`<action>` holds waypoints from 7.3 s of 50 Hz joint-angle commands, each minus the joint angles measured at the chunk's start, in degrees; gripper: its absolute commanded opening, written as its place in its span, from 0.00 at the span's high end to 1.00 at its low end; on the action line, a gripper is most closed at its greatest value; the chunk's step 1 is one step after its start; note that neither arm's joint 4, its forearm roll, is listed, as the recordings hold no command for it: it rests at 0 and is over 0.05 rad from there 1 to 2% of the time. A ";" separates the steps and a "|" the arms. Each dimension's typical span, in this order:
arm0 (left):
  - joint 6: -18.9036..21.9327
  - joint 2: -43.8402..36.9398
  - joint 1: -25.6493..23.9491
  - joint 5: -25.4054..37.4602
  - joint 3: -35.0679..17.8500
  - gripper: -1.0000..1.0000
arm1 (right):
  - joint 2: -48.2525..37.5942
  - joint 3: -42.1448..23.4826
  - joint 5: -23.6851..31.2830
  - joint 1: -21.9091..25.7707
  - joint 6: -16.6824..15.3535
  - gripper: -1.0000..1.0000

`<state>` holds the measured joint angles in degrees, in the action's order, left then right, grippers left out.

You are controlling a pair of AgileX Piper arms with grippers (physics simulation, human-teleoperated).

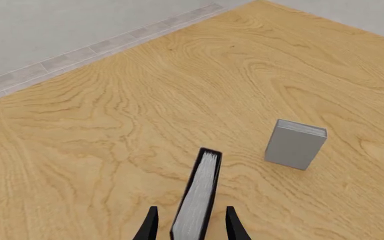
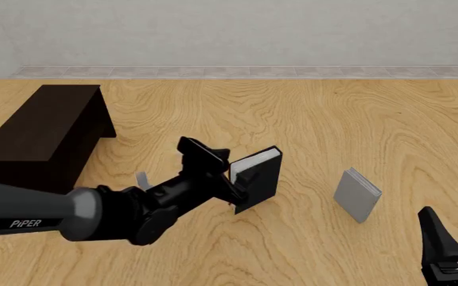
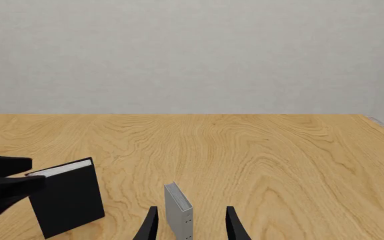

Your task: Pick up the book in the middle and place it on the cabinet shelf.

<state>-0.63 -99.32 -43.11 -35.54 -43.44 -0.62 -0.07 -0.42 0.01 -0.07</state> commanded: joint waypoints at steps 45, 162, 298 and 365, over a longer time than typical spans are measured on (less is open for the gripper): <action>0.98 -8.85 0.38 2.13 -5.82 1.00 | 0.00 0.00 0.00 0.01 0.02 0.00; 9.20 29.84 10.20 20.74 -9.98 1.00 | 0.00 0.00 0.00 0.01 0.00 0.00; 39.26 43.09 41.96 39.90 -15.16 1.00 | 0.00 0.00 0.00 0.01 -0.01 0.00; 63.57 34.24 48.67 11.31 3.20 1.00 | -0.01 0.00 0.00 0.00 -0.01 0.00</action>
<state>57.78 -63.07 4.80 -18.73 -41.62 -0.62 -0.07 -0.42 0.01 -0.08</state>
